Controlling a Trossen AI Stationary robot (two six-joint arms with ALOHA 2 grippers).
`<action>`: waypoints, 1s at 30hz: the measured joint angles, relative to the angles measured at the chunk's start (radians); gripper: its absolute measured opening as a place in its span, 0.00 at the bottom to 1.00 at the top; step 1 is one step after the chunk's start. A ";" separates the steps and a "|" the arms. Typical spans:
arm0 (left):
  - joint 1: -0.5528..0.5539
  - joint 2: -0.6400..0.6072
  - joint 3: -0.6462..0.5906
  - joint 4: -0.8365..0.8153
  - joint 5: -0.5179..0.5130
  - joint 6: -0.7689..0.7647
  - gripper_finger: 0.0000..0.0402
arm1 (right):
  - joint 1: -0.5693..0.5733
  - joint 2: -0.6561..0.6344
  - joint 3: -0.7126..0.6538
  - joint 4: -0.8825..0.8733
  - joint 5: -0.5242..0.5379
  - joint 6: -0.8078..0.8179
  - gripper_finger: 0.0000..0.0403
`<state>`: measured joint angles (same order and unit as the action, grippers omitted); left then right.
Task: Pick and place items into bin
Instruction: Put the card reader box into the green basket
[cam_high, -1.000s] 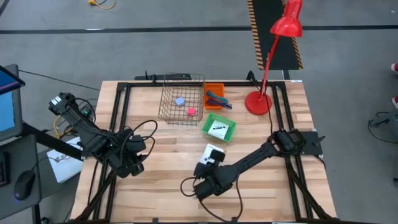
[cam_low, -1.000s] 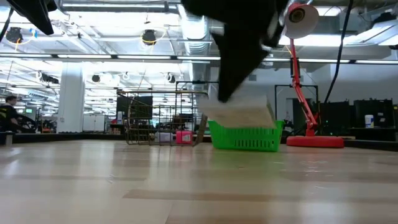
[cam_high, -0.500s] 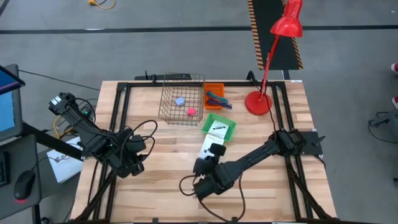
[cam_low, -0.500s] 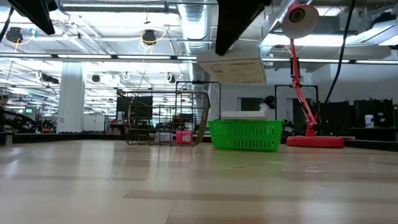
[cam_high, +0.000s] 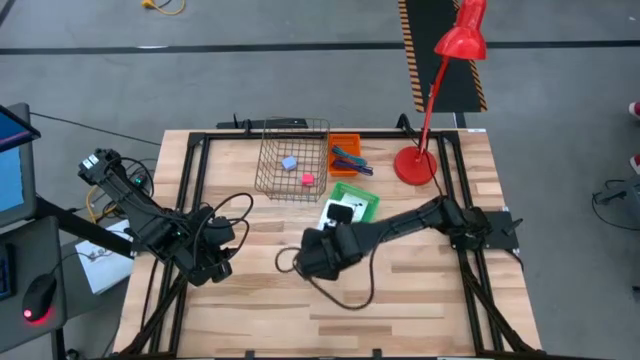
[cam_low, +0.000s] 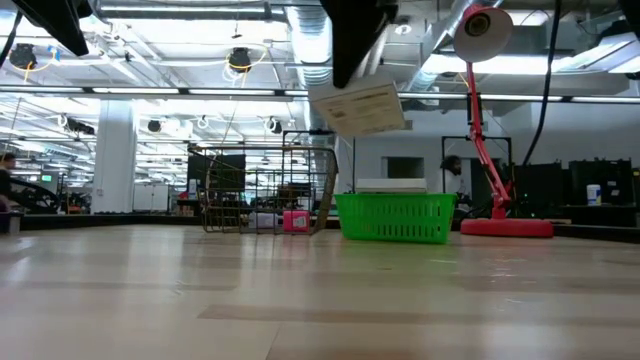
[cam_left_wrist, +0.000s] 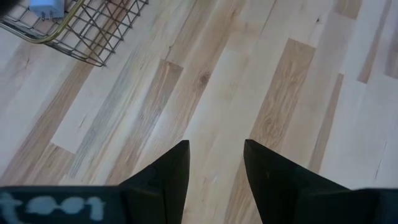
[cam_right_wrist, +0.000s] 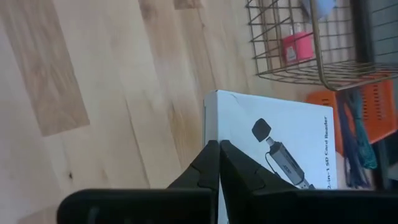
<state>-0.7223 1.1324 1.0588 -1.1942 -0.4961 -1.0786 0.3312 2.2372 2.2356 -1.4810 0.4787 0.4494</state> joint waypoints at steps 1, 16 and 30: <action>0.000 0.000 0.000 0.001 0.001 -0.001 0.36 | -0.012 0.000 0.008 0.000 -0.018 -0.005 0.00; -0.024 0.000 0.000 0.004 0.029 -0.017 0.36 | -0.160 0.000 0.039 -0.055 -0.247 -0.016 0.00; -0.057 0.000 0.000 0.004 0.028 -0.044 0.36 | -0.247 0.000 0.039 -0.060 -0.378 0.022 0.00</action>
<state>-0.7795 1.1324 1.0588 -1.1905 -0.4679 -1.1222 0.0839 2.2372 2.2742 -1.5406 0.1005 0.4713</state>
